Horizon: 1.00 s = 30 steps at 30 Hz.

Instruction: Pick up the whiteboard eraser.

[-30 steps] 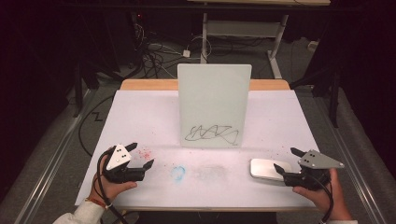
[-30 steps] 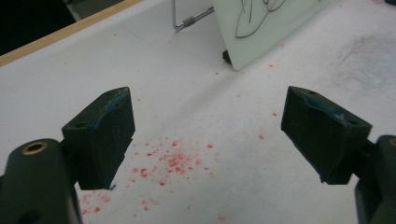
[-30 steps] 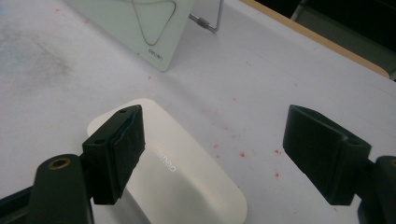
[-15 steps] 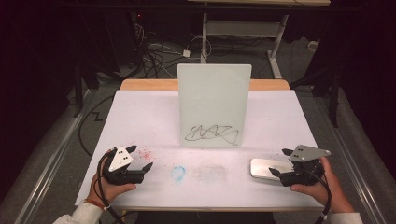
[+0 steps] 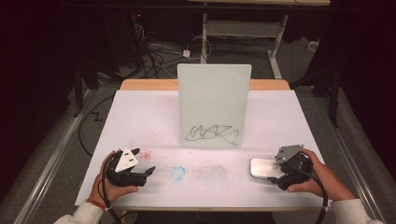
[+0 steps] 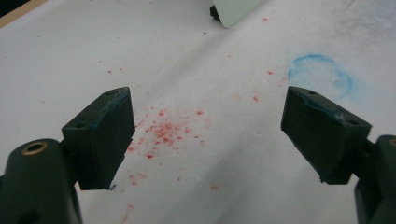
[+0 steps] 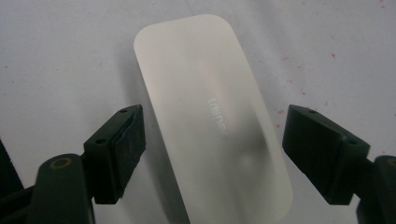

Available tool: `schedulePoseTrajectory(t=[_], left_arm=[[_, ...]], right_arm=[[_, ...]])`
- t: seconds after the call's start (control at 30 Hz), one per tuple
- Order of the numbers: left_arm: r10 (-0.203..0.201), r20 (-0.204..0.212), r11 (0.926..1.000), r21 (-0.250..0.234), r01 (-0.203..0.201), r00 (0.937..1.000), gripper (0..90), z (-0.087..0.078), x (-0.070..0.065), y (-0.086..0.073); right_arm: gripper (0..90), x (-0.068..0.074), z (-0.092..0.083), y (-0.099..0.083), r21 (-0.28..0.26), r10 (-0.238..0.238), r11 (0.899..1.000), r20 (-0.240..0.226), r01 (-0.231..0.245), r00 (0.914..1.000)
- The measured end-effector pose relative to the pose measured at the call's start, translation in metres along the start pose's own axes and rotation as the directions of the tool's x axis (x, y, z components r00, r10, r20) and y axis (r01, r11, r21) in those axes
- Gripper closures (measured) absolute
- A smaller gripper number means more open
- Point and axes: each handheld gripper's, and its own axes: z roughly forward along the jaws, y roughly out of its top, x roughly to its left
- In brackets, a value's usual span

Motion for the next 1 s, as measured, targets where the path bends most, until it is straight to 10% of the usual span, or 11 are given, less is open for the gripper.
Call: schedulePoseTrajectory(t=[0.43,0.67,0.87,1.0], left_arm=[[0.043,0.029,0.9983,0.037,-0.045,0.9986,18.6,0.008,-0.006,0.002],[0.038,0.021,0.9984,0.042,-0.039,0.9991,18.6,0.007,-0.004,0.001],[0.029,0.005,0.9988,0.039,-0.03,0.9996,17.8,0.006,-0.003,0.001],[0.024,0.002,0.999,0.039,-0.024,0.9997,17.8,0.007,-0.003,0.001]], right_arm=[[25.6,-0.023,0.03,0.014,0.11,-0.075,0.989,-0.188,0.097,0.9793],[27.8,-0.022,0.034,0.018,0.128,-0.099,0.984,-0.206,0.127,0.9735],[29.6,-0.016,0.023,0.021,0.043,-0.097,0.994,-0.121,0.103,0.9879],[29.8,-0.008,0.015,0.036,-0.054,-0.114,0.992,0.058,0.118,0.9917]])
